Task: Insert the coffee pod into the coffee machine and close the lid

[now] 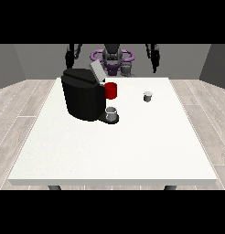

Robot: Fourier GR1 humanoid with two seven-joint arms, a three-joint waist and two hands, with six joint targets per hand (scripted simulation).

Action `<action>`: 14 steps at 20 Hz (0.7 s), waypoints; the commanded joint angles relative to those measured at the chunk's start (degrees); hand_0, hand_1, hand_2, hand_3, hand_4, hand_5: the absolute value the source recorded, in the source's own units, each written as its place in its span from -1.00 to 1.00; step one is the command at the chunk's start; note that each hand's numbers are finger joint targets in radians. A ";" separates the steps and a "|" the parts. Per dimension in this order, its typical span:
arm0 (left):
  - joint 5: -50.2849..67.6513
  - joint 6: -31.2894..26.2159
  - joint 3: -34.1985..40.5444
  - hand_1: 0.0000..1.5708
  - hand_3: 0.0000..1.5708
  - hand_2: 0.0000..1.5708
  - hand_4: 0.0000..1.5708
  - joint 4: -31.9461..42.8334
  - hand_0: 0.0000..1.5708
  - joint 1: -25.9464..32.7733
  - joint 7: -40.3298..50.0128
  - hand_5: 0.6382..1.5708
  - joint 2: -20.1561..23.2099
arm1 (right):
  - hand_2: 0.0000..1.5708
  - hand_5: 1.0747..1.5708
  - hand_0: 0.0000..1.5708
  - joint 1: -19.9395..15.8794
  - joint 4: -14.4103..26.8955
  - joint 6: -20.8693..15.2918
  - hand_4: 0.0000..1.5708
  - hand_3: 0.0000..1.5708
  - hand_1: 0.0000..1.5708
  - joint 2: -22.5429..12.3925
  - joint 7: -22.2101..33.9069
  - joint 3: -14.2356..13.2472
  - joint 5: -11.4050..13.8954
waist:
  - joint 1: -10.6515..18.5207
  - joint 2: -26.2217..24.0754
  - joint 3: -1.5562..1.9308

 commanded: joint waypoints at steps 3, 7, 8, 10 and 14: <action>4.40 -6.02 1.83 -1.00 -1.00 -1.00 -0.13 2.79 -1.00 -0.86 -3.04 1.00 0.85 | -1.00 1.00 -1.00 1.10 2.96 2.59 -0.58 -1.00 -1.00 -0.35 -4.86 -2.92 -3.21 | 1.16 -0.61 -0.30; 7.07 -12.28 0.03 -1.00 -1.00 -1.00 -0.13 0.57 -1.00 2.02 -3.90 1.00 2.52 | -1.00 1.00 -1.00 0.90 1.09 -2.55 -0.58 -1.00 -1.00 3.34 -4.52 -4.39 -3.92 | 1.42 -3.09 -0.31; 1.76 -8.45 -3.13 -1.00 -1.00 -1.00 -0.16 -0.41 -1.00 1.64 -3.02 1.00 0.51 | -1.00 1.00 -1.00 1.15 3.24 -0.71 -0.58 -1.00 -1.00 3.08 -8.28 -4.67 -4.70 | 1.60 -2.49 -0.28; -1.93 -8.17 -3.24 -1.00 -1.00 -1.00 -0.25 3.98 -1.00 1.52 -6.50 1.00 1.51 | -1.00 1.00 -1.00 0.73 2.19 -0.02 -0.59 -1.00 -1.00 2.54 -8.07 -3.85 -4.39 | 0.35 -1.19 -0.30; -4.78 -8.64 1.62 -1.00 -1.00 -1.00 -0.58 8.47 -1.00 -2.39 -4.51 1.00 8.96 | -1.00 1.00 -1.00 0.14 0.75 1.12 -0.54 -1.00 -1.00 2.60 -7.28 -2.16 -4.24 | -2.17 0.87 -0.32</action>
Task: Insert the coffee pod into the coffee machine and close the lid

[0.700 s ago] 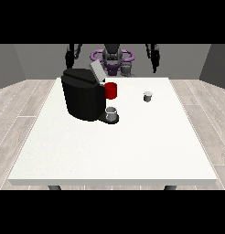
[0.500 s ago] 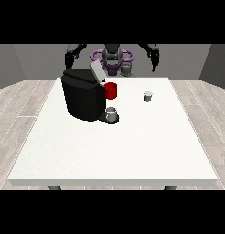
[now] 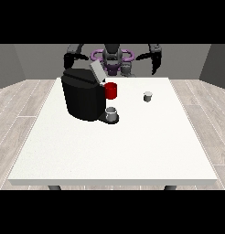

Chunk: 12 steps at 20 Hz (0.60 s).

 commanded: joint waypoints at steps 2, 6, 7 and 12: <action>-6.86 1.81 1.23 -1.00 -1.00 -1.00 -1.00 5.99 -1.00 -5.08 -0.10 1.00 4.63 | -1.00 1.00 -1.00 -4.80 -1.30 -0.26 -0.53 -1.00 -1.00 -0.76 2.20 0.37 0.41 | -2.32 4.27 -0.03; -10.80 0.62 1.70 -1.00 -1.00 -1.00 -1.00 12.09 -1.00 -6.19 -3.02 1.00 8.95 | -1.00 1.00 -1.00 -5.19 -3.86 -1.11 -0.70 -1.00 -1.00 1.17 2.75 1.92 0.42 | -4.02 5.21 -0.05; -11.65 2.50 3.13 -1.00 -1.00 -1.00 -1.00 14.69 -1.00 -8.48 -5.85 1.00 9.25 | -1.00 1.00 -1.00 -5.81 -1.93 -1.24 -0.63 -1.00 -1.00 1.41 -1.85 1.92 1.60 | -4.83 9.71 -0.05; -17.90 7.69 2.64 -1.00 -1.00 -1.00 -1.00 20.73 -1.00 -13.32 -5.62 1.00 9.93 | -1.00 1.00 -1.00 -7.86 -0.55 -0.44 -0.47 -1.00 -1.00 -0.64 -3.56 0.52 1.29 | -7.04 13.30 -0.03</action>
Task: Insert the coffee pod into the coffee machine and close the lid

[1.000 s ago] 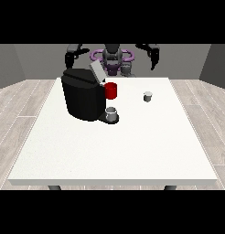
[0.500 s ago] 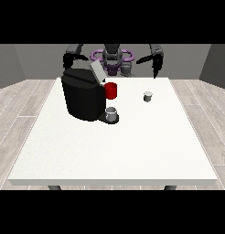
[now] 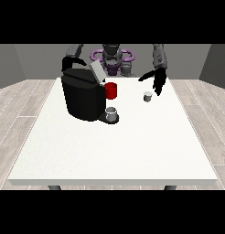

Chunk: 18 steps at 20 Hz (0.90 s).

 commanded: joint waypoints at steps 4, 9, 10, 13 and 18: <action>-6.76 0.95 -0.06 -1.00 -1.00 -1.00 -1.00 11.27 -1.00 -5.87 -3.24 1.00 4.01 | -1.00 1.00 -1.00 0.68 1.02 -0.20 -0.38 -1.00 -1.00 0.61 0.04 1.29 1.01 | -2.03 2.67 0.00; -8.86 -1.33 0.06 -1.00 -1.00 -1.00 -1.00 16.81 -1.00 -9.20 -2.67 1.00 6.60 | -1.00 1.00 -1.00 -1.87 4.61 -3.33 -0.41 -1.00 -1.00 1.37 -0.38 -0.04 2.46 | -0.30 4.75 0.01; -9.06 -1.38 1.00 -1.00 -1.00 -1.00 -1.00 20.25 -1.00 -11.66 -4.06 1.00 7.84 | -1.00 1.00 -1.00 -6.67 0.94 -3.59 -0.43 -1.00 -1.00 0.81 4.04 0.10 2.03 | -1.51 7.70 -0.03; -11.54 0.62 -0.32 -1.00 -1.00 -1.00 -1.00 23.85 -1.00 -10.46 -5.37 1.00 6.15 | -1.00 1.00 -1.00 -3.58 2.57 -1.48 -0.34 -1.00 -1.00 -0.57 0.55 -1.31 0.79 | -1.94 6.95 -0.01; -14.93 -0.28 -2.96 -1.00 -1.00 -1.00 -1.00 25.35 -1.00 -15.28 -3.04 1.00 4.70 | -1.00 1.00 -1.00 -6.54 8.05 -3.48 -0.55 -1.00 -1.00 -0.28 -1.90 -2.29 2.52 | -1.07 7.14 0.02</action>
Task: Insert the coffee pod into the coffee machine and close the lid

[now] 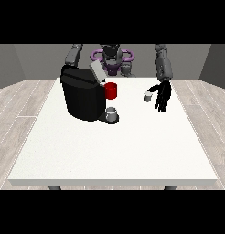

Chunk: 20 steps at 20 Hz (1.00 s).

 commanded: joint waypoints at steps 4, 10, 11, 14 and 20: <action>-3.27 0.06 -1.05 -1.00 -1.00 -1.00 -1.00 6.75 -1.00 -4.53 0.60 1.00 -1.43 | -1.00 1.00 -1.00 -3.54 0.78 -2.55 -0.59 -1.00 -1.00 1.20 0.61 1.02 2.04 | -0.18 2.20 -0.35; -3.18 -1.25 -0.38 -1.00 -1.00 -0.50 -1.00 8.26 -1.00 -3.53 -2.35 1.00 -1.62 | -1.00 1.00 -1.00 -0.07 3.66 -0.89 -0.48 -1.00 -1.00 1.27 -2.53 -1.08 -0.84 | -0.23 0.16 -0.33; -4.58 0.07 -1.33 -1.00 -0.52 -0.25 -1.00 7.53 -1.00 -4.54 -0.70 1.00 -2.49 | -1.00 1.00 -1.00 -3.29 4.93 -0.64 -0.48 -1.00 -1.00 -0.50 -0.86 -2.46 -1.04 | 0.13 1.00 -0.32; -6.25 -0.01 -2.37 0.30 0.19 0.39 -1.00 6.35 0.30 -6.28 -0.49 1.00 -2.29 | -1.00 1.00 -1.00 -4.72 8.07 -3.15 -0.50 -1.00 -1.00 1.35 -1.97 -2.12 0.14 | 1.64 0.67 -0.30; -9.78 4.84 -3.97 0.50 0.38 0.53 -1.00 7.83 0.50 -4.10 -2.58 1.00 -4.49 | -1.00 1.00 -1.00 -2.22 7.08 -0.12 -0.52 -1.00 -1.00 0.26 -0.71 -1.71 -1.59 | -0.30 -2.02 -0.32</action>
